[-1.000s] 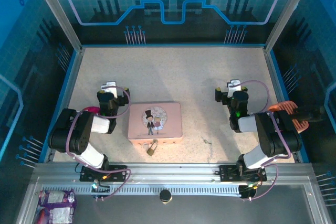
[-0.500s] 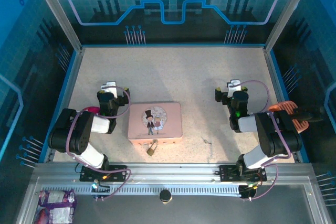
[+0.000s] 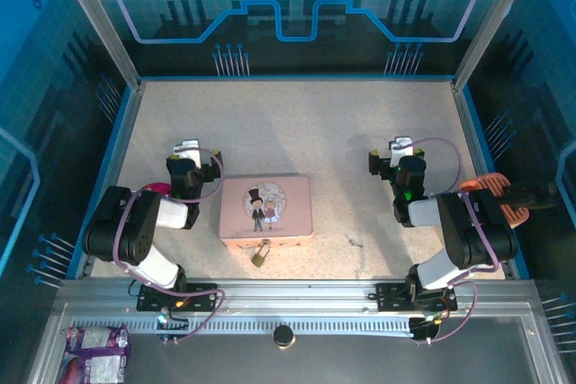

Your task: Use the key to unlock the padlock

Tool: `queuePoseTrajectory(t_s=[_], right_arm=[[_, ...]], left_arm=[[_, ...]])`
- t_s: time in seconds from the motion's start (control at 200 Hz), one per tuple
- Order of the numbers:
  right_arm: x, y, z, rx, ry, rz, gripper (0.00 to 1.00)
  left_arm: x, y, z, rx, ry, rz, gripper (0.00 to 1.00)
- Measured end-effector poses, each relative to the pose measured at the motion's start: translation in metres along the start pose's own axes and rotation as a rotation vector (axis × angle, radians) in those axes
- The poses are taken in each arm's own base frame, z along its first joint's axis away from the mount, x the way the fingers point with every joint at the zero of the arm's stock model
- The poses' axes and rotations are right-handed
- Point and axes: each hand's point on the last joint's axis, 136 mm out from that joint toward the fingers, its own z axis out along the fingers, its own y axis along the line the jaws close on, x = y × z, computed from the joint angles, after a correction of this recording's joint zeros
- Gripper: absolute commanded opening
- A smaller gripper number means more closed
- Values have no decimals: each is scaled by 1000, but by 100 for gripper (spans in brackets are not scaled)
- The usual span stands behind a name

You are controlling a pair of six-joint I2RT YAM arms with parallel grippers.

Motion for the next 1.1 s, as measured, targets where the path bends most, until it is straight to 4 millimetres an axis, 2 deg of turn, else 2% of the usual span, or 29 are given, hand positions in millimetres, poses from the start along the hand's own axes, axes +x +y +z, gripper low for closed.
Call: queuePoseTrajectory(t_s=[0.105, 0.22, 0.285, 0.49, 0.63, 0.695, 0.745, 0.816, 0.926, 1.026, 1.101], right_arm=[[-2, 4, -1, -10, -13, -16, 100], [-1, 11, -10, -29, -21, -42, 100], [-8, 15, -18, -32, -35, -63, 100], [-75, 38, -62, -99, -172, -86, 100], [-137, 23, -98, -96, -220, 116, 100], [-161, 15, -116, -107, -234, 228, 100], [-169, 8, -129, -112, -215, 329, 100], [-169, -2, -146, -119, -163, 468, 100], [-148, -12, -165, -147, -90, 581, 100], [-126, -6, -178, -186, 2, 630, 100], [-106, 1, -184, -199, 100, 643, 100]], left_arm=[[-10, 0, -6, 5, -12, -2, 99], [-40, -1, -23, 13, -75, -17, 99], [-56, -1, -36, 16, -95, -43, 99], [-115, 6, -70, -16, -89, -250, 99], [-158, 22, -99, -97, -47, -452, 99], [-167, 25, -112, -104, -37, -510, 99], [-167, 26, -121, -105, -25, -542, 99], [-158, 28, -132, -99, 8, -574, 99], [-147, 22, -147, -28, 24, -589, 99], [-143, 9, -156, 64, 49, -589, 99], [-140, -8, -154, 150, 100, -559, 99]])
